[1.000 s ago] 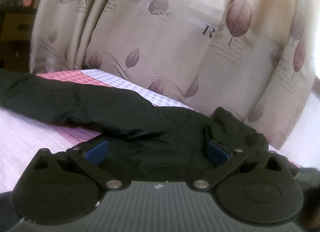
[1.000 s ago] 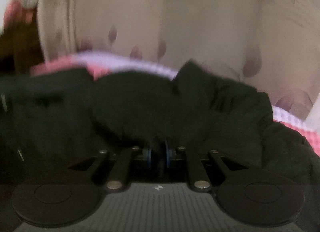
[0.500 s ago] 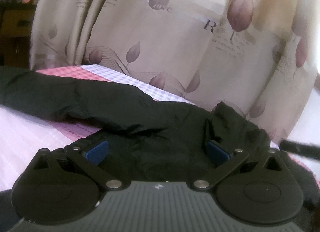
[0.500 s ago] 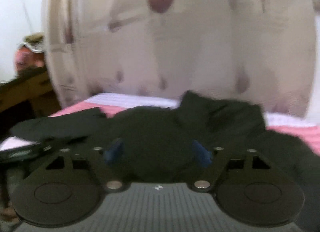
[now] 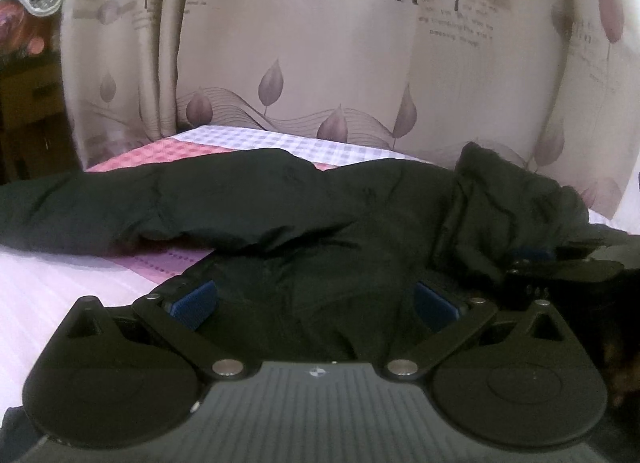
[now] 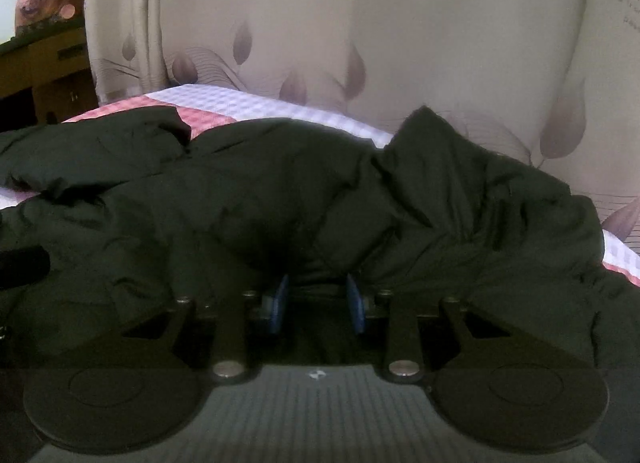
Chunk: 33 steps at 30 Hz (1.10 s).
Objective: Fold large clothes
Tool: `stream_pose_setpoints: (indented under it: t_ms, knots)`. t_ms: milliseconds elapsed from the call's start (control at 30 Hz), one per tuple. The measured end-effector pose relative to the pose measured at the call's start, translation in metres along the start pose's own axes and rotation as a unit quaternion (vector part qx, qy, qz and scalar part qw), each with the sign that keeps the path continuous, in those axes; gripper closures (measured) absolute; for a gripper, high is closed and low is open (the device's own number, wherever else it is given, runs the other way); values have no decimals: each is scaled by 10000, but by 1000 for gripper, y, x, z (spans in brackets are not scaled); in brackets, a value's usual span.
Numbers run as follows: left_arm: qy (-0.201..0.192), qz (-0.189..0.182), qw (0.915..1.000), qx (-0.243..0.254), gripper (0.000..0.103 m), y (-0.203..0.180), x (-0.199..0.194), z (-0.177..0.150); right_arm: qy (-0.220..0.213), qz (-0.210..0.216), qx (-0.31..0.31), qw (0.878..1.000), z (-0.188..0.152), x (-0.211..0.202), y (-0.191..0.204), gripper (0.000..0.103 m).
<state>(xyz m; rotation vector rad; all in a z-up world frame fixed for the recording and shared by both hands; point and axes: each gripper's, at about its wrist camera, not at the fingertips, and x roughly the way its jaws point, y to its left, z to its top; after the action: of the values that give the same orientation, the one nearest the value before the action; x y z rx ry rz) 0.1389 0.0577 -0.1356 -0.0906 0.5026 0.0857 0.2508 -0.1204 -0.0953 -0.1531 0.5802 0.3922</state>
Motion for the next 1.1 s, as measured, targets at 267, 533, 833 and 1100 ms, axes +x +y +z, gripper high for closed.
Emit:
stream_pose_setpoints:
  t_ms: [267, 533, 833, 1100]
  knots:
    - [50, 53, 10000, -40, 0, -1, 1, 0, -111, -464, -138, 9988, -3, -5, 10, 48]
    - [119, 21, 9997, -202, 0, 4, 3, 1, 3, -1026, 97, 9947, -1, -4, 6, 11]
    - [142, 39, 9996, -222, 0, 3, 4, 1, 61, -1018, 185, 9946, 0, -1, 2, 8]
    - [147, 39, 9996, -221, 0, 4, 4, 0, 41, -1002, 208, 9947, -1, -1, 1, 8]
